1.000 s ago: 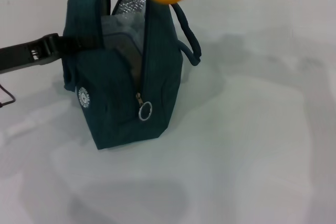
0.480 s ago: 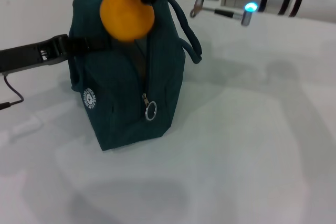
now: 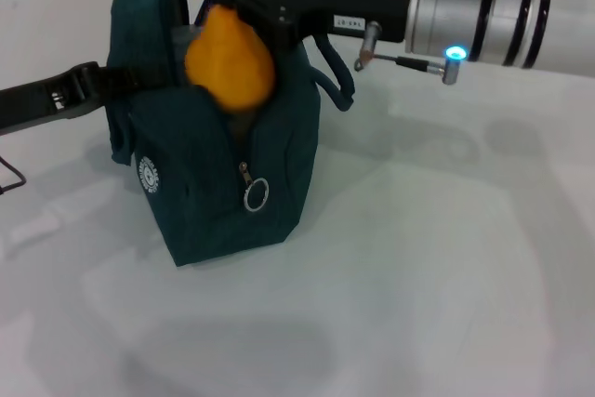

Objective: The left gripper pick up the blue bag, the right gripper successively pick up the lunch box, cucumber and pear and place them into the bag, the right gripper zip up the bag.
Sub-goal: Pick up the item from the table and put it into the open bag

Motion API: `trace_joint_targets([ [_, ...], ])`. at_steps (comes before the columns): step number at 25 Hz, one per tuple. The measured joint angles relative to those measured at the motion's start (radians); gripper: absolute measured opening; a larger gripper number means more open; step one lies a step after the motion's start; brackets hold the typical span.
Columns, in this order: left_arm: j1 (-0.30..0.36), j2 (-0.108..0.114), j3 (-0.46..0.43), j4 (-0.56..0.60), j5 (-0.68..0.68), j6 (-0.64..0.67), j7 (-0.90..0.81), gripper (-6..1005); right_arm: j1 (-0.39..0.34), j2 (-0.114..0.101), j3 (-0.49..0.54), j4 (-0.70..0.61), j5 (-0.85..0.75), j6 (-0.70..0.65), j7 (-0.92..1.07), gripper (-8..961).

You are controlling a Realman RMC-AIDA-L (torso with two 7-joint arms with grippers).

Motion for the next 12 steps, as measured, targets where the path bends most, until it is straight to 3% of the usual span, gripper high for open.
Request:
trace_joint_targets([
  [12, -0.003, -0.001, 0.000, 0.000, -0.001, 0.000, 0.003, 50, -0.007, 0.000, -0.067, 0.031, 0.020, 0.041, 0.007, 36],
])
